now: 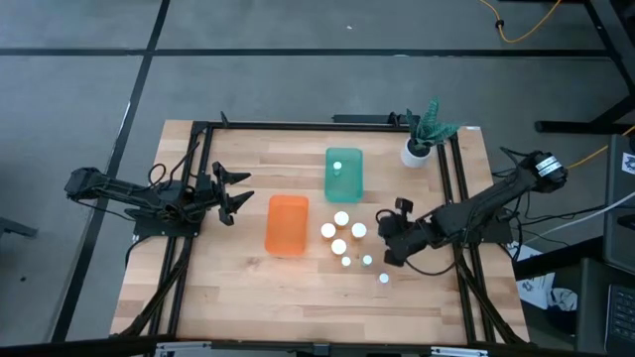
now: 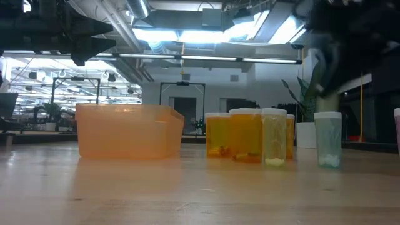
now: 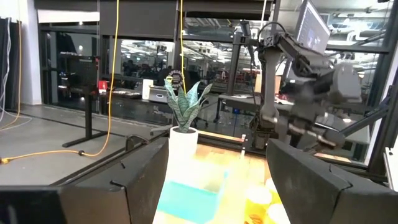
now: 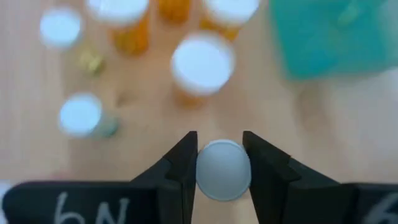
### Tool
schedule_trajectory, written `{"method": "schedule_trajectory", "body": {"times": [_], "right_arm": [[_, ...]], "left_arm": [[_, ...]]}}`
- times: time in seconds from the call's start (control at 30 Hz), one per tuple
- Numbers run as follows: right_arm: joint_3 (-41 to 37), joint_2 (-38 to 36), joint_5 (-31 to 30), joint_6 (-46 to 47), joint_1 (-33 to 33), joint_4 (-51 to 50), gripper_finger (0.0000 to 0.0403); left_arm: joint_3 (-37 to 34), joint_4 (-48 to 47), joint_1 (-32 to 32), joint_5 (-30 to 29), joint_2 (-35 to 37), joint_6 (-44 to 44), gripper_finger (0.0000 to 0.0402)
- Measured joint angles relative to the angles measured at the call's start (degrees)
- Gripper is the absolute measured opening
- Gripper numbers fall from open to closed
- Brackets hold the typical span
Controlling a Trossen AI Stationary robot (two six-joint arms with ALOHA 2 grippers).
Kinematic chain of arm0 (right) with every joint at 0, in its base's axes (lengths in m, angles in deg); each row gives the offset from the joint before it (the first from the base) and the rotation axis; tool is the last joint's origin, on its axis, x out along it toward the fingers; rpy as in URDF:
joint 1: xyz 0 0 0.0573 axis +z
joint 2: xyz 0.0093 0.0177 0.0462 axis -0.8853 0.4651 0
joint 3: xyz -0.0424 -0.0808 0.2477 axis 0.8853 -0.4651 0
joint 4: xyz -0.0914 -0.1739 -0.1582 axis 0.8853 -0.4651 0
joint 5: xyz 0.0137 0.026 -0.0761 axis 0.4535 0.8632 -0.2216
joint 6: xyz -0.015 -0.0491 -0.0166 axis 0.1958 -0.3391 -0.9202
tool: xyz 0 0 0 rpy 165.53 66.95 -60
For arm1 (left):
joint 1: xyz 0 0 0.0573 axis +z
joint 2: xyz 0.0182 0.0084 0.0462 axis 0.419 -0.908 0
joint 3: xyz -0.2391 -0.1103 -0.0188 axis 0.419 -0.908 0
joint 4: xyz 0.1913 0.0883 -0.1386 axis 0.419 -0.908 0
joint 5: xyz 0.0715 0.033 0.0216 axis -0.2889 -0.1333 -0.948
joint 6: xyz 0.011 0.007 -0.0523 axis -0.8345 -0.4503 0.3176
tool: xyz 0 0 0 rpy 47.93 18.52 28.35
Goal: Pick and place medicine bottles into bin by pill shape (circle, oval)
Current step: Put the small yellow medicine bottle into the blue bin
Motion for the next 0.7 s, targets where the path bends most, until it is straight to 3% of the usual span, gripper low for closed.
{"method": "schedule_trajectory", "body": {"times": [0.17,0.3,0.5,0.7], "right_arm": [[6.57,0.0,-10.17,-5.38,-5.74,0.25,0.0109],[9.53,-0.02,-10.95,-12.58,-13.46,2.95,0.0109],[9.26,1.33,1.93,-21.07,-27.18,11.28,0.0109],[9.22,7.67,10.97,-24.98,-37.25,14.27,0.0109]], "left_arm": [[0.0,0.02,0.0,-0.02,-0.02,0.02,0.0263],[0.0,0.01,0.0,0.0,-0.02,0.0,0.0263],[0.0,0.02,0.0,-0.01,-0.02,-0.11,0.0263],[0.0,0.02,-0.02,-0.02,0.0,-0.15,0.0263]]}}
